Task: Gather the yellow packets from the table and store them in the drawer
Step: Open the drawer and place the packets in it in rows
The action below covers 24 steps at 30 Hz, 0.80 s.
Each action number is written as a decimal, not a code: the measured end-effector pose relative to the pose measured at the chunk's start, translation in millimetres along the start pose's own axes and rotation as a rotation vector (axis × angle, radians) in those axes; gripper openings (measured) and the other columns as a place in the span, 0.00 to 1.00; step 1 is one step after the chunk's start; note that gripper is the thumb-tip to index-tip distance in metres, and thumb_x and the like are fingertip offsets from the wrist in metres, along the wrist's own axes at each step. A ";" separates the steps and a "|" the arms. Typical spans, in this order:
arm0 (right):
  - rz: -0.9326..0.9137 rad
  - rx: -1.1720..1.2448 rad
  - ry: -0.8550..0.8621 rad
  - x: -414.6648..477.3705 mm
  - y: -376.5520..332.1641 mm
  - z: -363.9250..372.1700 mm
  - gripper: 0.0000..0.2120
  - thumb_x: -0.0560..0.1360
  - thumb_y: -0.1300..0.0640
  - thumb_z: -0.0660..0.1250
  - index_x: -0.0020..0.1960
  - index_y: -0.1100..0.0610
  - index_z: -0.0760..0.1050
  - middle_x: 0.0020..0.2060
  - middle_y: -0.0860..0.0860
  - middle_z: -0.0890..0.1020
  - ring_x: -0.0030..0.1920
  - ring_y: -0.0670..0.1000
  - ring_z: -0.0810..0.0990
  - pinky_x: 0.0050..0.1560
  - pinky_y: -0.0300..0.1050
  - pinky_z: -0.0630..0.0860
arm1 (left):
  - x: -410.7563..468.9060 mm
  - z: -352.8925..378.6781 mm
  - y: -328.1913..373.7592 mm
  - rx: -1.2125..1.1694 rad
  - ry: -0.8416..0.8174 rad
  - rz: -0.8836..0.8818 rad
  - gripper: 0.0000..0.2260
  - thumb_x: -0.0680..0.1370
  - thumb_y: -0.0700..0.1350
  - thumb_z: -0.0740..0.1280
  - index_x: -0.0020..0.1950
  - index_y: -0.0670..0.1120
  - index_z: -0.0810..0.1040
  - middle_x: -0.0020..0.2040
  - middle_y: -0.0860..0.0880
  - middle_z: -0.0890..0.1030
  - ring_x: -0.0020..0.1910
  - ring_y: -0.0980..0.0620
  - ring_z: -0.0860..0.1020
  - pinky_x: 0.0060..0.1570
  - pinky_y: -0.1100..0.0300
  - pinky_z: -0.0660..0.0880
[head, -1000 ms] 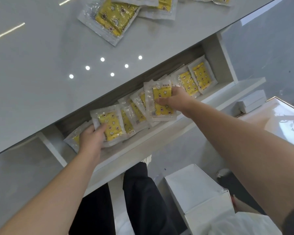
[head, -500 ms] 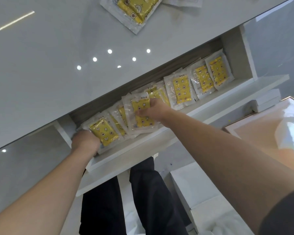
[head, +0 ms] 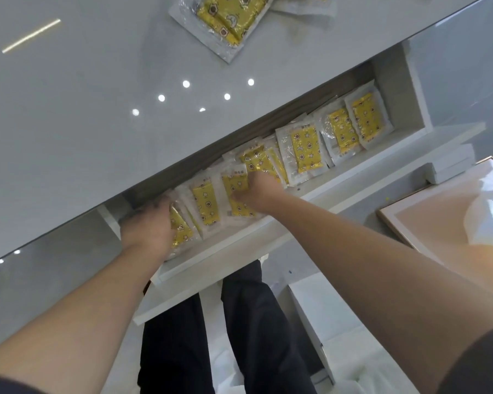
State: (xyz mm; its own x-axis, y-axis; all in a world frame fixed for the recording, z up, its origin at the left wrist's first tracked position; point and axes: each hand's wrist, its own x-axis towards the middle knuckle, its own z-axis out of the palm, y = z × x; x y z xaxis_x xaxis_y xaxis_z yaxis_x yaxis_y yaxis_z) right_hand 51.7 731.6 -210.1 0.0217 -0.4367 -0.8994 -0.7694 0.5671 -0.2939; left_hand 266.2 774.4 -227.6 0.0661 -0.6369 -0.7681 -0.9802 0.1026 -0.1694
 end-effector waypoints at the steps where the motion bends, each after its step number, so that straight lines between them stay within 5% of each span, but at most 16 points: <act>1: -0.019 -0.009 -0.020 -2.5 2.3 -9.1 0.09 0.78 0.55 0.65 0.51 0.60 0.71 0.40 0.52 0.74 0.40 0.51 0.74 0.31 0.40 0.68 | -0.5 -2.2 0.5 -0.010 0.008 -0.007 0.19 0.76 0.52 0.68 0.64 0.48 0.68 0.55 0.47 0.77 0.51 0.46 0.79 0.41 0.57 0.68; 4: -0.034 -0.048 -0.041 -7.4 16.2 -43.5 0.15 0.78 0.58 0.64 0.62 0.62 0.68 0.49 0.54 0.76 0.48 0.54 0.75 0.41 0.44 0.71 | -0.1 -18.9 15.9 -0.070 0.094 0.052 0.14 0.77 0.47 0.64 0.60 0.45 0.71 0.54 0.46 0.77 0.49 0.45 0.78 0.42 0.56 0.72; 6: -0.021 -0.085 0.027 -6.9 31.9 -69.9 0.12 0.78 0.56 0.65 0.58 0.60 0.70 0.46 0.51 0.74 0.48 0.53 0.74 0.43 0.43 0.70 | 2.2 -34.3 37.0 -0.126 0.135 0.141 0.13 0.77 0.45 0.62 0.61 0.44 0.71 0.56 0.44 0.76 0.51 0.44 0.77 0.47 0.53 0.73; 9: 0.034 -0.012 0.195 -1.0 54.2 -104.8 0.12 0.76 0.55 0.69 0.56 0.59 0.72 0.48 0.52 0.78 0.46 0.53 0.76 0.35 0.39 0.71 | 6.9 -55.6 74.1 -0.254 0.173 0.235 0.19 0.77 0.44 0.62 0.68 0.45 0.68 0.62 0.44 0.74 0.58 0.43 0.74 0.52 0.51 0.71; 12: 0.023 0.010 0.188 6.2 66.4 -122.8 0.20 0.74 0.55 0.71 0.63 0.59 0.72 0.57 0.55 0.79 0.50 0.53 0.79 0.46 0.44 0.79 | 13.7 -69.4 105.7 -0.353 0.196 0.261 0.26 0.78 0.45 0.62 0.75 0.46 0.60 0.71 0.44 0.67 0.67 0.43 0.70 0.59 0.48 0.70; 16: -0.071 -0.157 0.113 18.9 61.7 -119.1 0.25 0.75 0.52 0.70 0.69 0.59 0.70 0.60 0.55 0.78 0.56 0.55 0.78 0.57 0.45 0.75 | 29.0 -78.9 130.9 -0.391 0.175 0.247 0.31 0.78 0.45 0.61 0.79 0.46 0.51 0.77 0.44 0.59 0.72 0.42 0.64 0.66 0.46 0.67; 19: -0.022 -0.245 0.233 32.2 58.5 -108.2 0.15 0.73 0.51 0.71 0.54 0.57 0.73 0.46 0.52 0.76 0.47 0.53 0.77 0.46 0.45 0.76 | 36.5 -78.5 137.1 -0.360 0.151 0.259 0.29 0.78 0.44 0.62 0.77 0.45 0.55 0.73 0.43 0.65 0.70 0.42 0.67 0.64 0.47 0.69; 24: 0.100 -0.379 0.398 21.9 52.0 -100.7 0.22 0.75 0.49 0.69 0.64 0.58 0.69 0.42 0.51 0.75 0.41 0.52 0.77 0.31 0.44 0.72 | 24.3 -83.9 126.3 -0.326 0.170 0.300 0.21 0.77 0.42 0.60 0.70 0.45 0.66 0.64 0.44 0.72 0.61 0.43 0.73 0.59 0.47 0.69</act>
State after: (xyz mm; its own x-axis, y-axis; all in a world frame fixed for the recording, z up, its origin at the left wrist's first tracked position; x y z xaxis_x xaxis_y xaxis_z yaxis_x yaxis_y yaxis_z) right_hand -52.1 681.2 -212.5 -0.2494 -0.6656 -0.7034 -0.9327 0.3605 -0.0104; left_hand 128.3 707.7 -215.9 -0.2341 -0.7343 -0.6372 -0.9606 0.0735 0.2682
